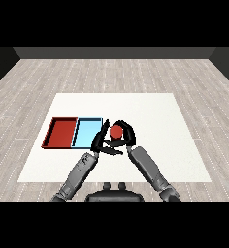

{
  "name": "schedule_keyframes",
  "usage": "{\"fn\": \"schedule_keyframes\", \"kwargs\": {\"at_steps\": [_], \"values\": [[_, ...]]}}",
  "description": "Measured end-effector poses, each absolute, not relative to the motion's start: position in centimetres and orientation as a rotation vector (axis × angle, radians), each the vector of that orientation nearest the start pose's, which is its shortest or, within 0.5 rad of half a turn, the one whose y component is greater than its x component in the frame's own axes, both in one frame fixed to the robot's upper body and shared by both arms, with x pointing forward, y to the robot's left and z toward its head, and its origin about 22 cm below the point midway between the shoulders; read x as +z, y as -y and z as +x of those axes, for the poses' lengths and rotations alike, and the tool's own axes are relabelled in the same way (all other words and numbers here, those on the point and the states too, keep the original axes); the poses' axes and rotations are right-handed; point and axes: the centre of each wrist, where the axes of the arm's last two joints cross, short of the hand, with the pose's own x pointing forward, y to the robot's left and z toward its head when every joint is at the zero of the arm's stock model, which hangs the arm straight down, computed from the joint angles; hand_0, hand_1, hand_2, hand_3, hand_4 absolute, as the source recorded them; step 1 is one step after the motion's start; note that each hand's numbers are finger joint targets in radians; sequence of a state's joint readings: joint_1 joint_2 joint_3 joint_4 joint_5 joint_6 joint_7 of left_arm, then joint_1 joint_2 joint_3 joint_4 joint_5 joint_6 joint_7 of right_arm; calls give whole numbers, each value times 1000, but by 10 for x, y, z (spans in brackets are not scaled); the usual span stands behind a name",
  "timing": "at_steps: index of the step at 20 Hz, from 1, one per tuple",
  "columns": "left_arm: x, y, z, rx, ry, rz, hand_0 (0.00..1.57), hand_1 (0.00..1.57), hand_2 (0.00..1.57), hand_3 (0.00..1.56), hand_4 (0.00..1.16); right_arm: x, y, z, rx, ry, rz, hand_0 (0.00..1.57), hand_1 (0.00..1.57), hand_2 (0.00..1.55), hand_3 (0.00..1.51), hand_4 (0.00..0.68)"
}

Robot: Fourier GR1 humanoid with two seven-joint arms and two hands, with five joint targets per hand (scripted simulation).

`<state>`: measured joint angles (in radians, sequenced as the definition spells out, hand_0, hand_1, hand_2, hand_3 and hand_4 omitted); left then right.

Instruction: Pick the red can and put it in the red box

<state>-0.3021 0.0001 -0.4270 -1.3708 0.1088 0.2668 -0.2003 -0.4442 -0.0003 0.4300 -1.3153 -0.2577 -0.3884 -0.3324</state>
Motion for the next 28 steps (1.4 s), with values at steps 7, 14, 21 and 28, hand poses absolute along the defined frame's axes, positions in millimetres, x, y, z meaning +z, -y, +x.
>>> {"fn": "schedule_keyframes", "kwargs": {"at_steps": [7, 14, 21, 28], "values": [[26, -78, 285, -225, 1797, -251, 0, 0, 0, 0, 0, 41, 74, 292, 74, 1966, 298, 1445, 1445, 1430, 1385, 600], [24, -76, 285, -247, 1794, -241, 0, 0, 0, 0, 0, 47, 63, 287, 66, 1964, 324, 1455, 1455, 1450, 1398, 543], [21, -74, 283, -221, 1819, -146, 1295, 1295, 1321, 1249, 856, 50, 62, 290, 76, 1973, 336, 1513, 1513, 1460, 1404, 528], [25, -74, 285, -184, 1793, -102, 1571, 1571, 1504, 1390, 950, 52, 61, 291, 71, 1980, 336, 1470, 1470, 1440, 1393, 559]]}}
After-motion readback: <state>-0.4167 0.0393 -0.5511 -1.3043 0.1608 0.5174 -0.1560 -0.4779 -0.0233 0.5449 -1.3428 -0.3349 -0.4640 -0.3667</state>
